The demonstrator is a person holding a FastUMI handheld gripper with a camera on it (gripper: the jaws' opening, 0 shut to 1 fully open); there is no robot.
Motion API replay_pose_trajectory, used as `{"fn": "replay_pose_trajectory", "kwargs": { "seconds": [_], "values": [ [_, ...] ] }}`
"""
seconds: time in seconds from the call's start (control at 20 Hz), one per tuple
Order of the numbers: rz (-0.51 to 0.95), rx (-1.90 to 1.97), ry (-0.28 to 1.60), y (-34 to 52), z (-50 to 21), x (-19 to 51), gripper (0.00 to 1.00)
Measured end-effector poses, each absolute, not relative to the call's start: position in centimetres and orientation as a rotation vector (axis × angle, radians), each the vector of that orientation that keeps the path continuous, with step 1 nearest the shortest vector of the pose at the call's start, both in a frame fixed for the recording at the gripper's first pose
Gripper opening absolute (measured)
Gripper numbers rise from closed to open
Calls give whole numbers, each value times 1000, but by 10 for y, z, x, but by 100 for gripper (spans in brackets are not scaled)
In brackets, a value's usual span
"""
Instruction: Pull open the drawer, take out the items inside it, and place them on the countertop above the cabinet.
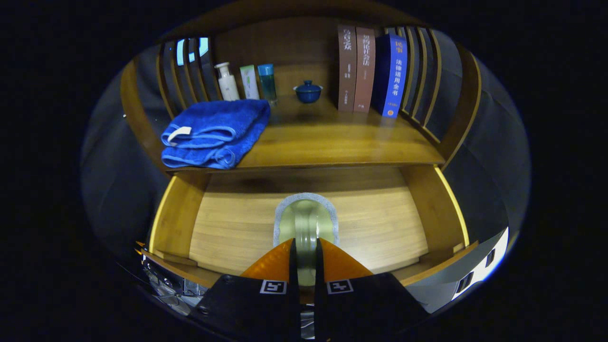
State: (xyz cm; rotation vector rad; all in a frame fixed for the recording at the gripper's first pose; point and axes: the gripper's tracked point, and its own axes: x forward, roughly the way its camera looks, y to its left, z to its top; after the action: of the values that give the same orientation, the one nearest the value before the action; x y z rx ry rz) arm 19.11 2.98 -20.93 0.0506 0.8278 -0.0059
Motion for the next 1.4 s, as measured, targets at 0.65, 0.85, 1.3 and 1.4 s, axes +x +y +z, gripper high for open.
{"fn": "replay_pose_trajectory", "kwargs": {
  "seconds": [0.65,0.85,1.3,1.4],
  "values": [
    [10,48,792,28,-149,313,16],
    [11,52,824,29,-167,354,16],
    [3,37,848,26,-182,383,17],
    [1,30,842,23,-183,385,21]
  ]
}}
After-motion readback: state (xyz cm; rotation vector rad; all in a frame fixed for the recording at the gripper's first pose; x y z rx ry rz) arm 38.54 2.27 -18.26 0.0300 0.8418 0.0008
